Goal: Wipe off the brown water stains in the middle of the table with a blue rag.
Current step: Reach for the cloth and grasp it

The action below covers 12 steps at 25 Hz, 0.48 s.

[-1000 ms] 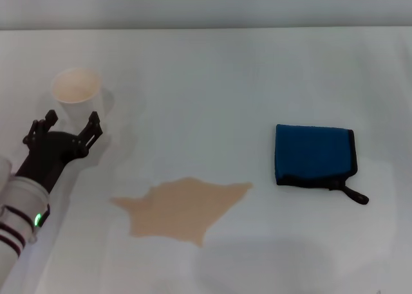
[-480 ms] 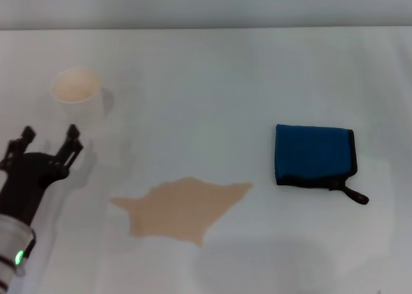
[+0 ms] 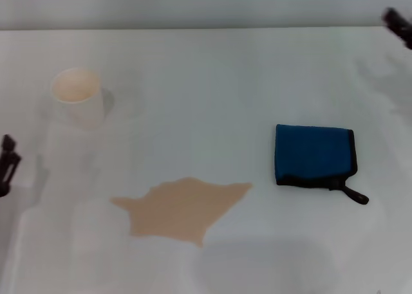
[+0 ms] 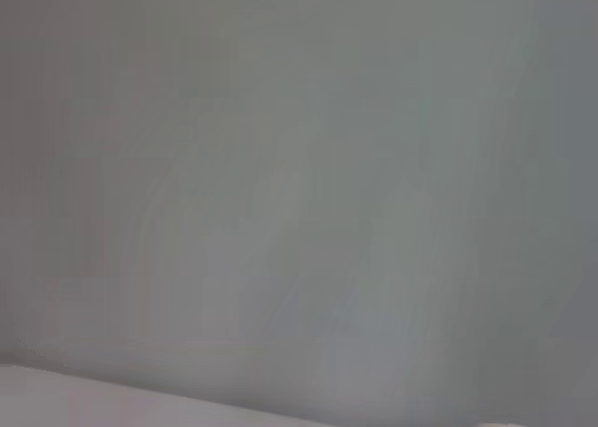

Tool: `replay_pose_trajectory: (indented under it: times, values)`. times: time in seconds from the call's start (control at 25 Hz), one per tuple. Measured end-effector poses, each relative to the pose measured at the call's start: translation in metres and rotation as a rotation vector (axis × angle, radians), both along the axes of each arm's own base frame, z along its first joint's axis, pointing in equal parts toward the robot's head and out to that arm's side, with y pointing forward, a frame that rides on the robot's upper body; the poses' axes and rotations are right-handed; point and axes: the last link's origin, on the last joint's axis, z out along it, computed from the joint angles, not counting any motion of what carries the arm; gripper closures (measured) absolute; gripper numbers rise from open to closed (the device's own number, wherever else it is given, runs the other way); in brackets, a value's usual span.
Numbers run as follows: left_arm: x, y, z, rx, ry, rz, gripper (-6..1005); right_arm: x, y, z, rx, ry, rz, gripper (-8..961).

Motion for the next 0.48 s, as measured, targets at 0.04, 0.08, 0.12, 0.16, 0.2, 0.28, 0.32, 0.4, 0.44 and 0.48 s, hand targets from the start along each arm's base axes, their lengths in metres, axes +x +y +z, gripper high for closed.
replay_pose_trajectory:
  times: [0.04,0.08,0.12,0.16,0.2,0.28,0.32,0.4,0.44,0.48]
  values:
    - [-0.003,-0.001,0.003,0.014,-0.007,0.015,117,-0.01,0.004,0.001,-0.057,-0.006,0.042,132]
    - [-0.005,-0.002,0.005,0.026,-0.015,0.027,118,-0.015,0.007,0.002,-0.101,-0.008,0.064,132]
    - [-0.008,-0.003,0.007,0.039,-0.028,0.039,118,-0.023,0.01,0.003,-0.157,-0.018,0.093,132]
    - [-0.01,-0.004,0.009,0.047,-0.041,0.047,118,-0.031,0.014,0.004,-0.216,-0.021,0.112,132]
    - [-0.011,-0.004,0.01,0.054,-0.052,0.052,118,-0.039,0.017,0.004,-0.283,-0.032,0.129,132]
    - [-0.013,-0.004,0.012,0.057,-0.066,0.053,119,-0.052,0.024,0.003,-0.405,-0.069,0.143,133]
    - [-0.013,-0.004,0.013,0.057,-0.073,0.052,119,-0.059,0.028,0.002,-0.472,-0.094,0.145,133]
    - [-0.013,-0.002,0.013,0.058,-0.082,0.051,119,-0.07,0.036,0.0,-0.61,-0.164,0.128,133]
    - [-0.013,-0.001,0.013,0.058,-0.084,0.048,119,-0.075,0.039,-0.001,-0.663,-0.193,0.113,133]
    - [-0.012,0.0,0.013,0.058,-0.084,0.047,119,-0.077,0.041,-0.002,-0.704,-0.22,0.094,133]
